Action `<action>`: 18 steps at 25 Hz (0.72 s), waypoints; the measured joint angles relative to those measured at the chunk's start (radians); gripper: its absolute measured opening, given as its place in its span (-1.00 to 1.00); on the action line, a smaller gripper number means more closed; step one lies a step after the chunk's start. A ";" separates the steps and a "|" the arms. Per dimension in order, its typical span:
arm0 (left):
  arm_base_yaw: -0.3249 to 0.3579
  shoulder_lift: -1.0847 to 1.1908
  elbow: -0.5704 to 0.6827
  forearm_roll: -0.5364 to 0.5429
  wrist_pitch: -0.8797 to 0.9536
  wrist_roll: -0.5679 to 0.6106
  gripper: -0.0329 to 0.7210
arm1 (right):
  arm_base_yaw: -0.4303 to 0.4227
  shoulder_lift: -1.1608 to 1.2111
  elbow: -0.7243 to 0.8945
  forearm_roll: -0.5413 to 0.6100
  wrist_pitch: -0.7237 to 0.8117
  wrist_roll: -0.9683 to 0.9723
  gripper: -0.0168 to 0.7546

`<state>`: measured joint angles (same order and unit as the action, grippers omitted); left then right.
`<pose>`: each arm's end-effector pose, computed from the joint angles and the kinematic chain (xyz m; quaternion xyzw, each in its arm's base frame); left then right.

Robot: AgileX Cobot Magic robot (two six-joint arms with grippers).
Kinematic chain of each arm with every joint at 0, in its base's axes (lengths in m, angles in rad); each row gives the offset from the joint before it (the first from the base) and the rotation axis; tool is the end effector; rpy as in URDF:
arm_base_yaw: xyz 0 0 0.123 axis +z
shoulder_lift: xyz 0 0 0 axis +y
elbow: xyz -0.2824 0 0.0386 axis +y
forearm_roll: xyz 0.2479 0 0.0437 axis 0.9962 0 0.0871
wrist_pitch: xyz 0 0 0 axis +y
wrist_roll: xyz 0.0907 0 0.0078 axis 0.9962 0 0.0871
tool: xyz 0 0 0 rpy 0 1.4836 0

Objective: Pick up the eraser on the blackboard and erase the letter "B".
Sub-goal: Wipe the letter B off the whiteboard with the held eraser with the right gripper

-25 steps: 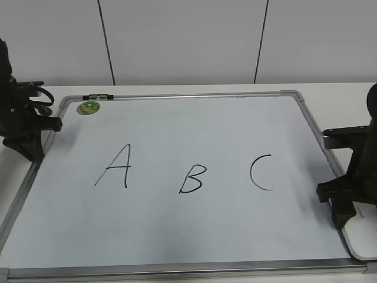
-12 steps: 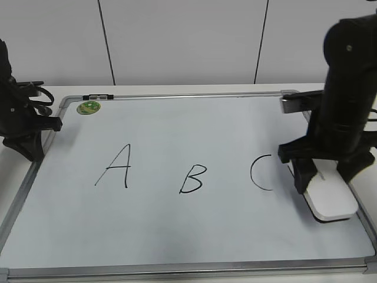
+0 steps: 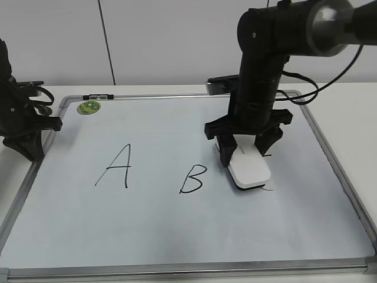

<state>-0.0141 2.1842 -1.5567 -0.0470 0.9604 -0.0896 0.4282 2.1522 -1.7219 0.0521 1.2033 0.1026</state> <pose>0.4267 -0.0095 0.1308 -0.0505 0.9979 -0.0215 0.0340 0.3921 0.1838 0.1832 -0.1531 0.9878 0.0268 0.0054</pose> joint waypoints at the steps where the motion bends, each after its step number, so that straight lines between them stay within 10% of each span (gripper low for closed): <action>1: 0.000 0.000 0.000 0.000 0.000 0.000 -0.84 | 0.002 0.023 -0.028 0.024 0.003 -0.009 0.40; 18: 0.000 0.000 0.000 0.000 0.000 0.000 -0.84 | 0.053 0.140 -0.124 0.075 0.020 -0.029 0.40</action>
<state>-0.0141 2.1842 -1.5567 -0.0470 0.9604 -0.0896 0.4815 2.2924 -1.8456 0.1271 1.2238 0.0731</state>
